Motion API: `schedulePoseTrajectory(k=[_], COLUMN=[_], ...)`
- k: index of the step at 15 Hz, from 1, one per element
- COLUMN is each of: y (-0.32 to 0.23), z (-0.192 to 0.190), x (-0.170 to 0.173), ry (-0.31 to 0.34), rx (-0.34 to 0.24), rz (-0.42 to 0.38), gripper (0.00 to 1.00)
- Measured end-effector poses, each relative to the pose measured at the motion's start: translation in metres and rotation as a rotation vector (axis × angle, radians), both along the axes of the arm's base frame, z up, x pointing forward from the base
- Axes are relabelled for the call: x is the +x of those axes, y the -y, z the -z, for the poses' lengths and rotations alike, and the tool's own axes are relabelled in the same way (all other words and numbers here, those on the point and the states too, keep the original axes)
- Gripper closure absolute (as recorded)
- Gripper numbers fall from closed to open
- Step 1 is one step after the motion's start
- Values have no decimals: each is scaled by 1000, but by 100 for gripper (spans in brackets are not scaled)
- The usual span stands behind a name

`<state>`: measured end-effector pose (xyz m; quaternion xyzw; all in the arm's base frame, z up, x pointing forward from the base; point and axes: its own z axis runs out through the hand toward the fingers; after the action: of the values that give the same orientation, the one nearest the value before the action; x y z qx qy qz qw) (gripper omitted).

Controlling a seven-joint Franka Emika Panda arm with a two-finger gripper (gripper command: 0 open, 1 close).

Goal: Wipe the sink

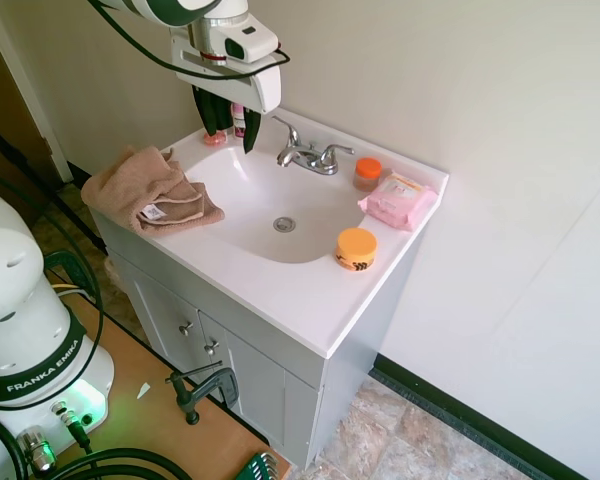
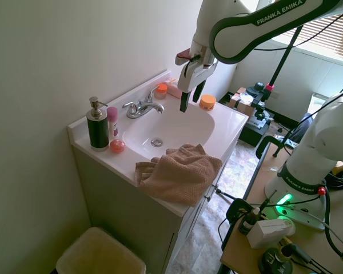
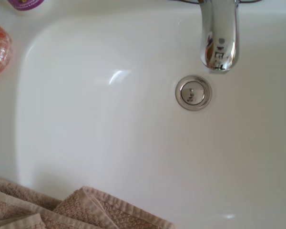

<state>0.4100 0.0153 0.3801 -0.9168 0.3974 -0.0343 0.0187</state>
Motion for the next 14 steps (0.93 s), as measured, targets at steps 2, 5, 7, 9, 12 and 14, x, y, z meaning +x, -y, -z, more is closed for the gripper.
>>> schedulePoseTrajectory(k=[2,5,7,9,12,14], y=[1,-27,-76,-125,-166,-174], z=[2,1,5,16,34,44], x=[0,-1,-11,-35,-68,-81], ry=[-12,-18,-35,-63,-95,-114], rx=[1,-12,-30,-41,-64,-68], rz=[7,-41,-116,-198,-274,-297], gripper=[0,0,0,0,0,0])
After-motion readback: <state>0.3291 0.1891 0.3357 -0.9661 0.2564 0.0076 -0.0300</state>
